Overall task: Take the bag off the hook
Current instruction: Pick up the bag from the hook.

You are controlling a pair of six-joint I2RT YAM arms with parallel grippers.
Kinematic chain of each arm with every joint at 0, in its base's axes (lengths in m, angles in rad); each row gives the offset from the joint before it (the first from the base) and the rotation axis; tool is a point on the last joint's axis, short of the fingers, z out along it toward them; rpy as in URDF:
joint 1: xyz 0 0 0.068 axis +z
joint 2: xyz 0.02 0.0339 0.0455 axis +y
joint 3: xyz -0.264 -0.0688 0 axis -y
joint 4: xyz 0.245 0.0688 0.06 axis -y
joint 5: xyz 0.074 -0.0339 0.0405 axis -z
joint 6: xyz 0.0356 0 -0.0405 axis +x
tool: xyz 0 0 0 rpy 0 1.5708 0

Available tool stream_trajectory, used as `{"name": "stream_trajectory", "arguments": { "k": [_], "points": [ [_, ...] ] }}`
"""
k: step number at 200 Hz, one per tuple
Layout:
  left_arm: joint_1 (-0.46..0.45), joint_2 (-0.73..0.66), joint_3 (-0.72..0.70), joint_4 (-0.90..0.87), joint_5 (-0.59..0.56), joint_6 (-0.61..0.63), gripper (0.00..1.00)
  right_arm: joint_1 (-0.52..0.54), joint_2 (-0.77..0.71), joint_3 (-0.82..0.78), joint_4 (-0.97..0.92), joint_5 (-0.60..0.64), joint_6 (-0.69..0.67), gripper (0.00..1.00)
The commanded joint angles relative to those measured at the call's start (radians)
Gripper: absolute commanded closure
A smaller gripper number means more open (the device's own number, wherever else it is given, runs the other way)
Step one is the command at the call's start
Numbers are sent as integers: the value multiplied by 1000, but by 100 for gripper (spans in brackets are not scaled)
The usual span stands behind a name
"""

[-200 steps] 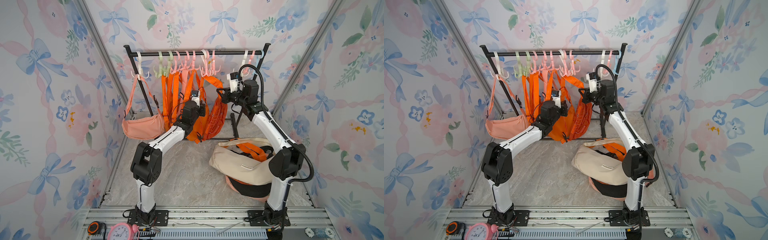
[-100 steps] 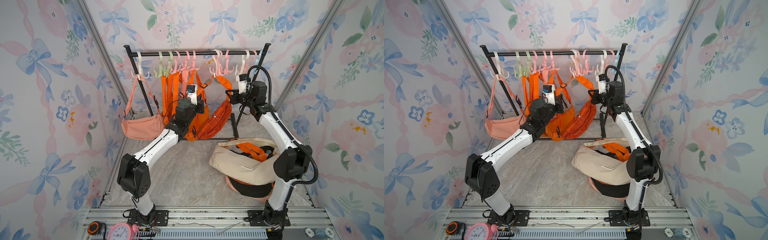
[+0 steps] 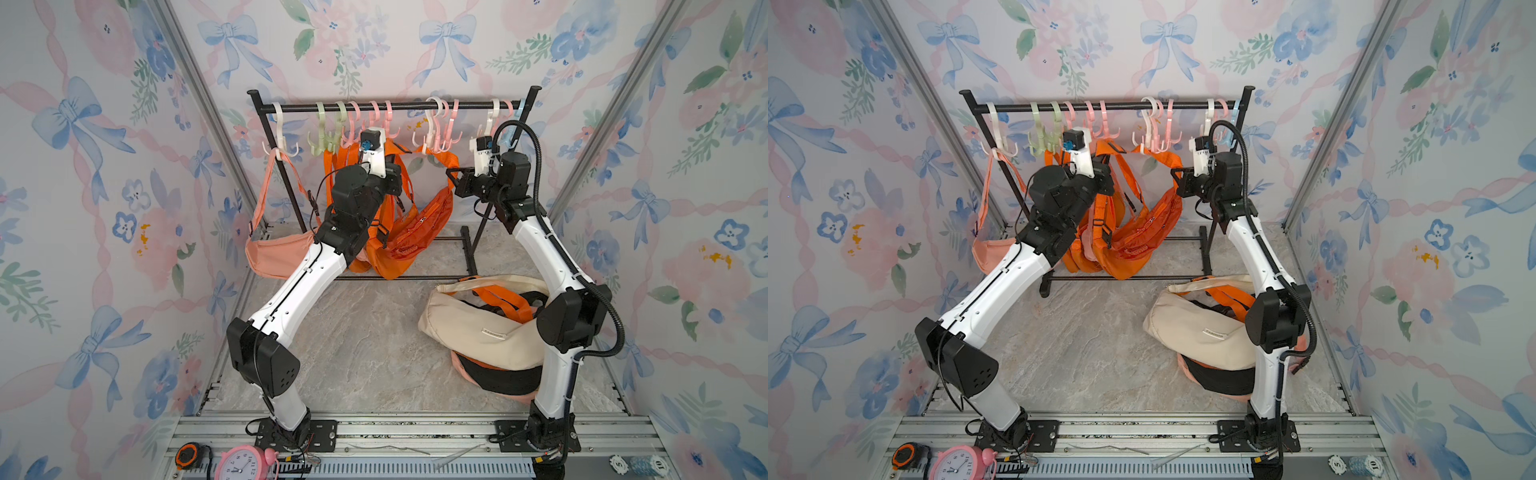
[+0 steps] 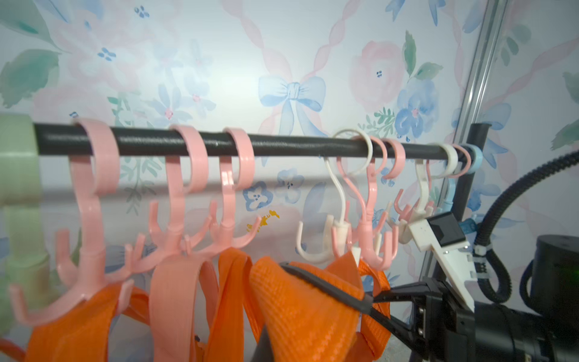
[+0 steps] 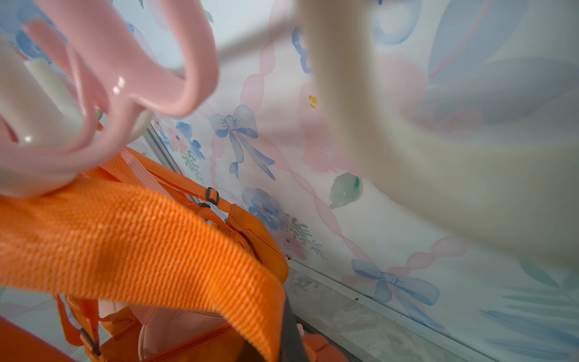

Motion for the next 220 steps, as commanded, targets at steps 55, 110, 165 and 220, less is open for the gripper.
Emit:
{"name": "stream_trajectory", "arguments": {
  "k": [55,110,165,220],
  "points": [
    [40,294,600,-253,87,27,100,5,-109,-62,-2,-30,23,100],
    [46,247,607,-241,115,23,100,15,-276,-217,63,-58,34,100],
    [13,39,426,-195,136,75,100,46,-495,-400,57,-58,2,100],
    [-75,-213,138,-134,132,153,100,57,-750,-546,-10,48,-2,100]
  ]
}}
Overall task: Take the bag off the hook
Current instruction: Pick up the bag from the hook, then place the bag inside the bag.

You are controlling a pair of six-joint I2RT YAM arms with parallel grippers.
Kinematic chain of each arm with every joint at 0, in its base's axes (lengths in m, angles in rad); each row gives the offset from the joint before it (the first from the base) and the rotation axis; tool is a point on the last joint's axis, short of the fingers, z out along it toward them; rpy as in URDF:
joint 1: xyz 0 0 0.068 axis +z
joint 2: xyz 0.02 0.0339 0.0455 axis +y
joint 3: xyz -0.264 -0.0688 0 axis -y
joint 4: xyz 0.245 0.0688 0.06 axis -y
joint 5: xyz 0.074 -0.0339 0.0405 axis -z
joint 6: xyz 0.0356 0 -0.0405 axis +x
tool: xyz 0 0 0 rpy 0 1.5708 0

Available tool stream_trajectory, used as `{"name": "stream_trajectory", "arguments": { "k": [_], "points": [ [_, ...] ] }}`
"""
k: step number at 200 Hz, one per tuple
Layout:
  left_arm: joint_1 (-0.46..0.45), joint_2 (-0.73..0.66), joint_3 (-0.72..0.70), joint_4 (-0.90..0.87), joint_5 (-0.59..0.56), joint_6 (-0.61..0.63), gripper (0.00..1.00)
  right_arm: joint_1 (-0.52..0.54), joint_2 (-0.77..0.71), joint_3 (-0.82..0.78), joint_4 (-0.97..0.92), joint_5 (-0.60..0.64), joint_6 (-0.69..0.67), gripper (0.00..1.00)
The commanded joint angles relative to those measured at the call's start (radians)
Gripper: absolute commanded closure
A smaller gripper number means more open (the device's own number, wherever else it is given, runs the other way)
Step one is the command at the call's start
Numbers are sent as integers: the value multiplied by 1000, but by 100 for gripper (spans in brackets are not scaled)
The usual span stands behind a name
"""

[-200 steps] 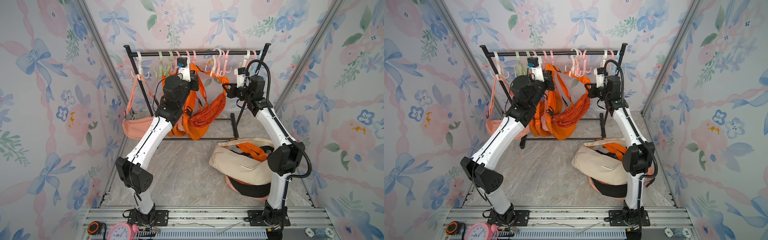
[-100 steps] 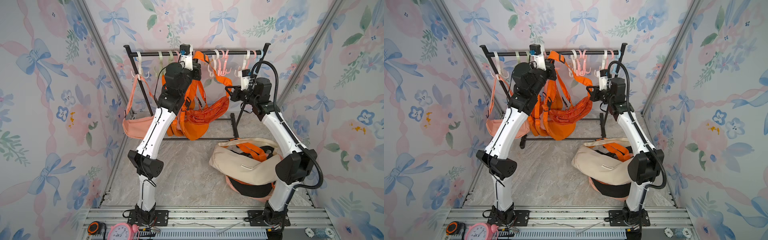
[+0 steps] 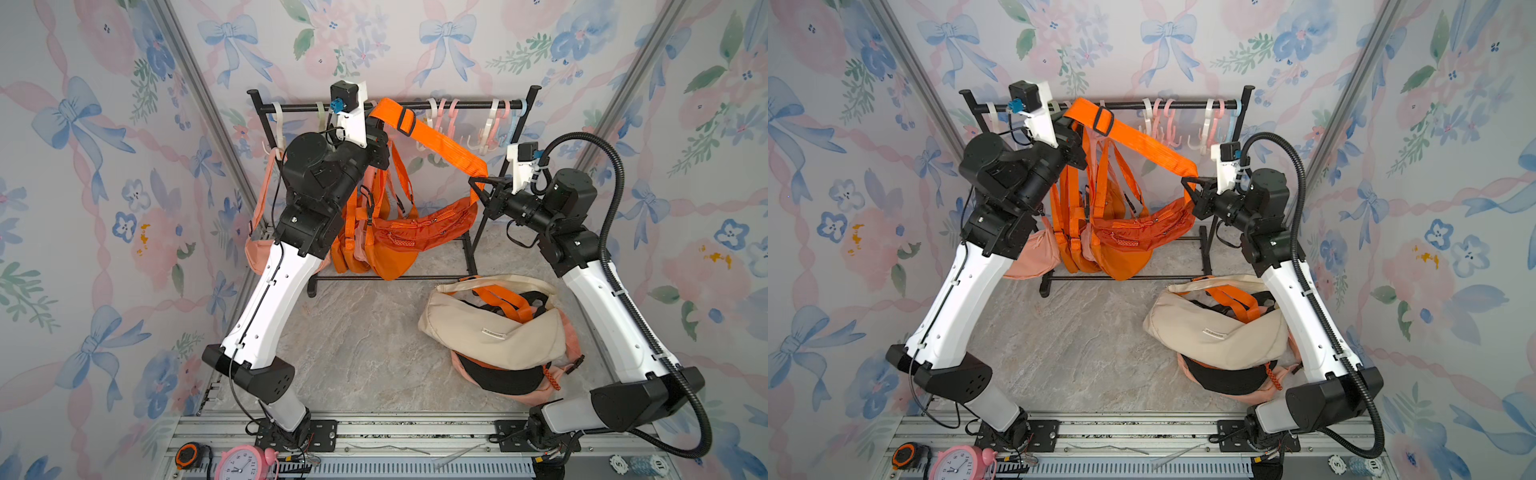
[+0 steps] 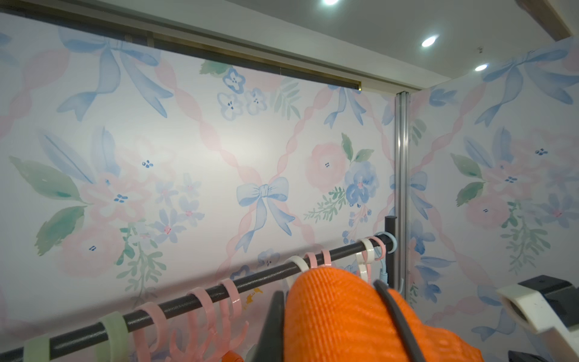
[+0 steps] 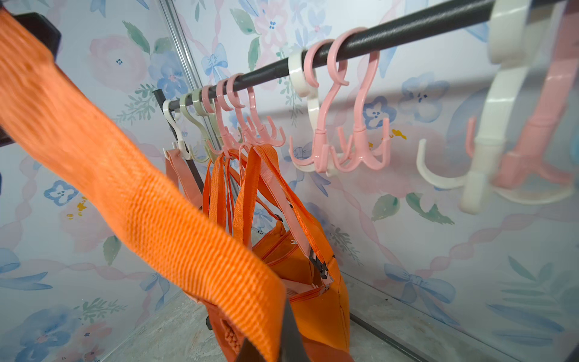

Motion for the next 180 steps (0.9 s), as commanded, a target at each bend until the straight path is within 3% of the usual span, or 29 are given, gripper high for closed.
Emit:
{"name": "stream_trajectory", "arguments": {
  "k": [1,39,65,100,118,154,180],
  "points": [
    [-43,-80,-97,61,0,71,100,12,-124,-55,-35,72,-11,100],
    [-136,-220,-303,122,13,84,100,17,-355,-145,-180,212,1,100],
    [-287,-293,-401,147,-14,144,100,20,-537,-191,-332,329,-15,100],
    [-436,-335,-497,192,-28,160,100,18,-695,-111,-640,510,-54,100],
    [-488,-337,-532,217,-33,165,100,18,-743,-79,-775,661,-60,100],
    [-509,-271,-565,225,-53,132,100,18,-807,-147,-942,896,-57,100],
    [-456,-154,-575,218,0,39,100,18,-842,-313,-939,1024,-56,100]
  ]
}}
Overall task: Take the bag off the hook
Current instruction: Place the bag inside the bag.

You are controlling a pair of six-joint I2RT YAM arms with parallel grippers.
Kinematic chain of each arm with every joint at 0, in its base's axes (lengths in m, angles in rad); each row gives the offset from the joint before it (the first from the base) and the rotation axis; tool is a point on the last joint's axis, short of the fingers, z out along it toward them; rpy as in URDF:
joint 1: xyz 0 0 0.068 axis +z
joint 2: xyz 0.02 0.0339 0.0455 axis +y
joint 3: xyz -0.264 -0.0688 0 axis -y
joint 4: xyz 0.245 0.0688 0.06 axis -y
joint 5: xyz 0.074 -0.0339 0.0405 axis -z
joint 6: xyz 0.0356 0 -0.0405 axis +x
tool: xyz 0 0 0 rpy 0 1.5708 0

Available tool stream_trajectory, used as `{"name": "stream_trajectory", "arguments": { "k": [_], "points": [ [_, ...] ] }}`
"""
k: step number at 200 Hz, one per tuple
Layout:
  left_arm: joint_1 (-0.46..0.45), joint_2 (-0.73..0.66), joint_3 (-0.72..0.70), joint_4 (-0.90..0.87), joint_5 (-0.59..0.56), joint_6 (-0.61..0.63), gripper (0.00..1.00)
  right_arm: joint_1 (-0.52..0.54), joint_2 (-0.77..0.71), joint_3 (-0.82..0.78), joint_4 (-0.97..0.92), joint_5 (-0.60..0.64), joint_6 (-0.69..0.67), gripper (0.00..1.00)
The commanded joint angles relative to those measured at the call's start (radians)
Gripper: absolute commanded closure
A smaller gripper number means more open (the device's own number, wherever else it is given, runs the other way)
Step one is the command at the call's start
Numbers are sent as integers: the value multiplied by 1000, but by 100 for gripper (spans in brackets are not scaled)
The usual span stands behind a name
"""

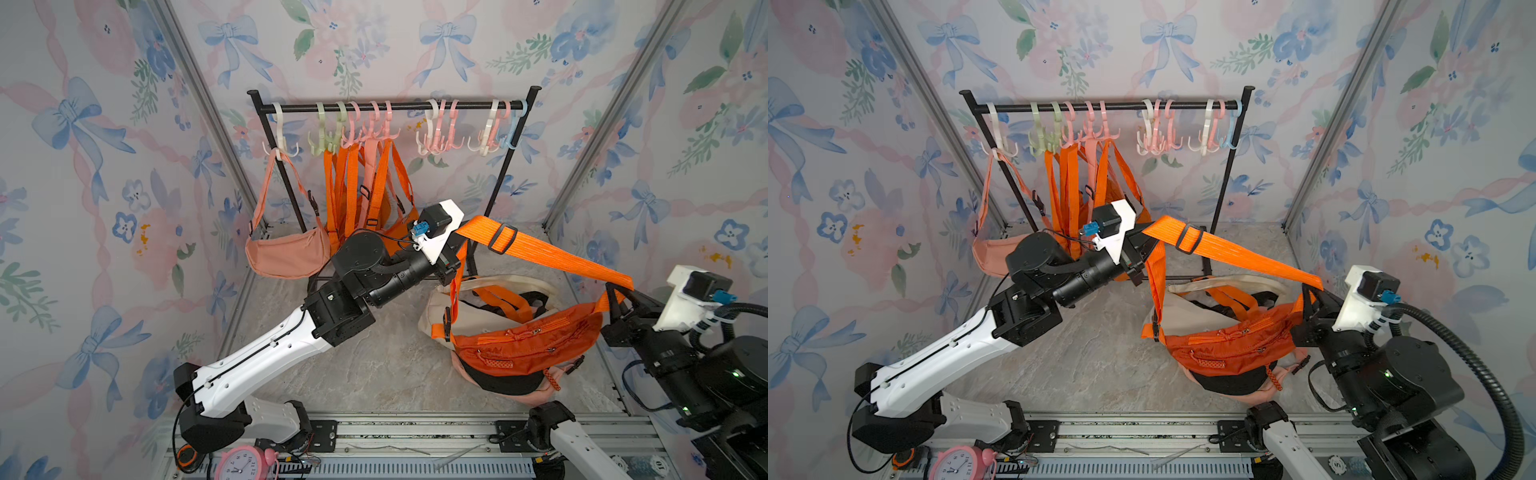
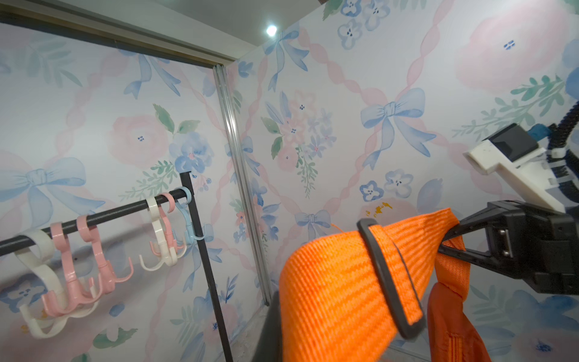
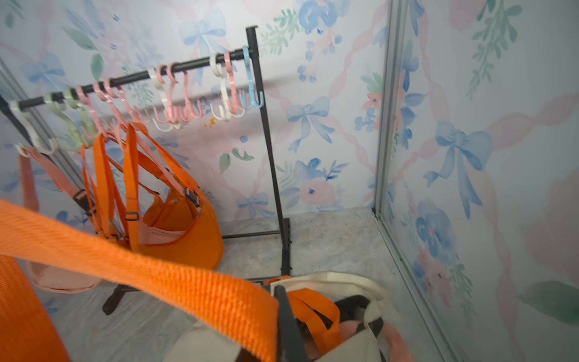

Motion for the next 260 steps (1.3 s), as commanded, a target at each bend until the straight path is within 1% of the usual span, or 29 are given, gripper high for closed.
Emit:
{"name": "stream_trajectory", "arguments": {
  "k": [1,14,33,43,52,59,66,93,109,116,132,141,147,156,162,168,177,185,199,216,238,250,260],
  "points": [
    [57,83,-11,58,5,-94,100,3,-22,-127,-111,250,-3,100],
    [73,161,-8,62,20,-117,100,2,-44,-236,-55,317,53,100],
    [84,276,2,82,-16,-113,100,-9,-124,-466,151,352,128,100],
    [105,335,7,109,12,-163,100,-28,-116,-528,207,373,153,100],
    [121,392,23,124,39,-187,100,-62,-84,-563,241,367,164,100],
    [123,435,40,128,39,-183,100,-98,-54,-584,267,335,172,100],
    [124,476,58,134,38,-174,100,-149,-22,-606,285,276,187,100],
    [129,610,113,186,51,-153,100,-406,63,-728,391,-1,283,100],
    [133,683,152,191,49,-151,100,-528,81,-811,467,-119,322,98],
    [135,710,166,191,45,-151,100,-568,92,-835,491,-152,334,95],
    [137,765,185,201,41,-162,100,-622,127,-876,532,-208,349,85],
    [139,795,200,203,39,-163,95,-637,146,-896,553,-226,358,79],
    [138,815,212,203,37,-164,90,-645,158,-911,566,-236,361,74],
    [139,840,230,203,30,-165,78,-655,169,-928,585,-247,364,68],
    [140,857,244,203,36,-162,68,-659,174,-936,595,-250,362,65],
    [140,871,257,201,50,-156,59,-664,175,-939,600,-253,362,62],
    [140,889,278,196,58,-146,52,-668,172,-940,605,-253,356,58],
    [140,898,295,184,60,-134,47,-674,165,-938,609,-261,350,57],
    [141,900,313,162,46,-124,45,-675,146,-936,625,-282,357,49],
    [147,864,288,159,46,-118,41,-673,131,-916,636,-329,369,38],
    [152,767,204,160,20,-108,40,-653,112,-864,609,-361,357,24],
    [156,695,135,178,-10,-108,40,-623,86,-838,600,-336,354,16],
    [161,634,70,194,-49,-118,42,-595,67,-821,610,-316,362,12]
  ]
}}
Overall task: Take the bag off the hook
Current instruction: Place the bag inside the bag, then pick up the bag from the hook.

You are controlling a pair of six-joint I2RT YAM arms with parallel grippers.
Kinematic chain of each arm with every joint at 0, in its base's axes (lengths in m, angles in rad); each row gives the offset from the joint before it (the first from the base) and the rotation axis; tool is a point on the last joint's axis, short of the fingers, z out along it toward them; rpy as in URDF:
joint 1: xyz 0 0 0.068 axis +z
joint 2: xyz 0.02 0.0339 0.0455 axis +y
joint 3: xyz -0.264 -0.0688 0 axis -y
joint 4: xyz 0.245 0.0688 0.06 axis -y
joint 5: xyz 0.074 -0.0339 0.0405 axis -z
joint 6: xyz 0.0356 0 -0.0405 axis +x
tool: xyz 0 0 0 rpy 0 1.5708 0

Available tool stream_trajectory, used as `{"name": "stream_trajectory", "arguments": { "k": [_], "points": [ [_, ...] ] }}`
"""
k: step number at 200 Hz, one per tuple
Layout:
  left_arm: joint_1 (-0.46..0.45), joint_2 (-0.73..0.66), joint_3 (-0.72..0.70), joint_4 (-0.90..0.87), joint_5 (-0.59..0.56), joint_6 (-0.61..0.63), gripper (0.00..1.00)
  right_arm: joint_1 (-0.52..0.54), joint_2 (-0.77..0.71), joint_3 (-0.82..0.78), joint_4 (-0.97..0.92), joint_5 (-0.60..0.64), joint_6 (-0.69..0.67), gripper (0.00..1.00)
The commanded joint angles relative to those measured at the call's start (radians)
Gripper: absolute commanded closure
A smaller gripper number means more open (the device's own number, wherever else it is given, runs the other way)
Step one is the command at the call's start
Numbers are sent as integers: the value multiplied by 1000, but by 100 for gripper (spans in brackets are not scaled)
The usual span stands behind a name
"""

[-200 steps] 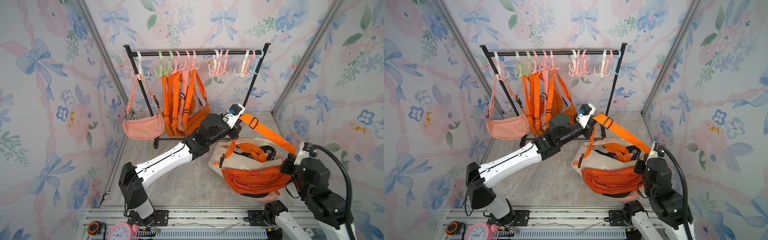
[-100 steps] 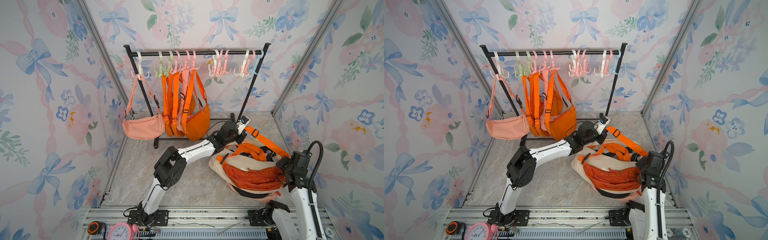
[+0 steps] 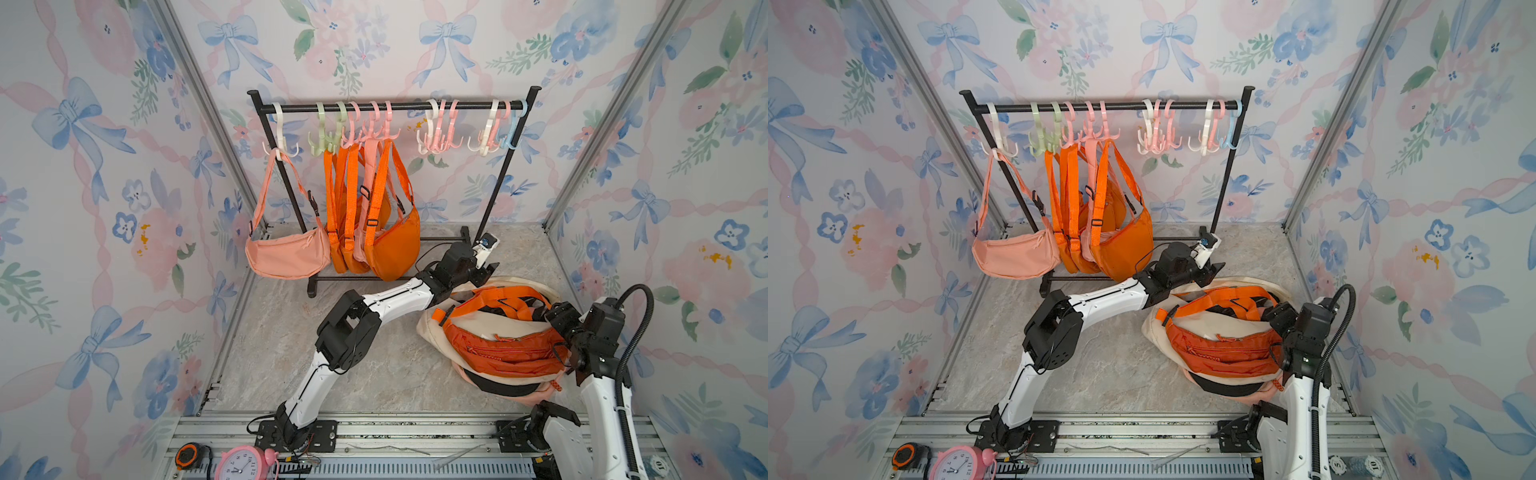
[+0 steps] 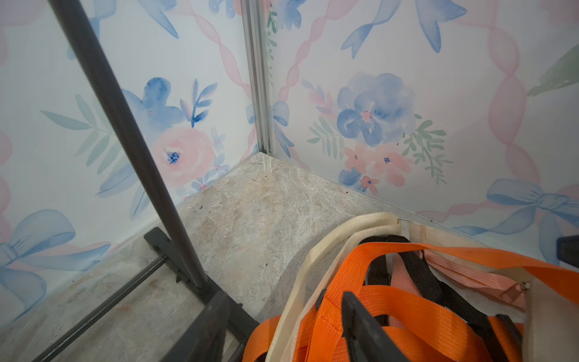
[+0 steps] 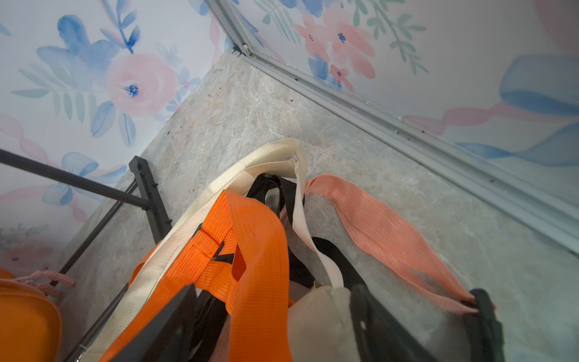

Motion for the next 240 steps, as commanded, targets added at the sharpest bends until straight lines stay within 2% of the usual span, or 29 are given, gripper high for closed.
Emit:
{"name": "stream_trajectory", "arguments": {
  "k": [1,22,44,60,89,108,119,143,169,189,216,233,240],
  "points": [
    [18,-177,-104,44,-77,6,42,55,-51,75,17,2,6,12],
    [34,-324,-245,65,-150,-20,43,151,-53,125,79,38,18,8],
    [67,-482,-372,75,-236,-33,44,333,-16,205,150,125,-46,8],
    [119,-588,-445,73,-238,-49,45,466,8,226,286,163,-114,9],
    [232,-702,-481,47,-254,-61,47,624,190,355,447,41,-238,13],
    [327,-706,-433,-26,-177,-131,48,690,357,498,466,-82,-322,14],
    [375,-690,-401,-60,-137,-159,49,709,443,569,487,-149,-351,14],
    [429,-640,-336,-118,-124,-163,49,716,628,728,511,-275,-373,15],
    [457,-583,-289,-119,-103,-159,51,717,810,898,499,-313,-399,18],
    [473,-536,-242,-130,-82,-160,57,711,933,1020,489,-350,-395,23],
    [474,-485,-184,-133,-28,-158,60,695,1111,1185,480,-414,-346,26],
    [475,-456,-152,-142,-34,-160,67,687,1211,1291,472,-464,-323,29],
    [476,-444,-139,-146,-34,-157,73,686,1250,1336,462,-486,-320,30]
  ]
}}
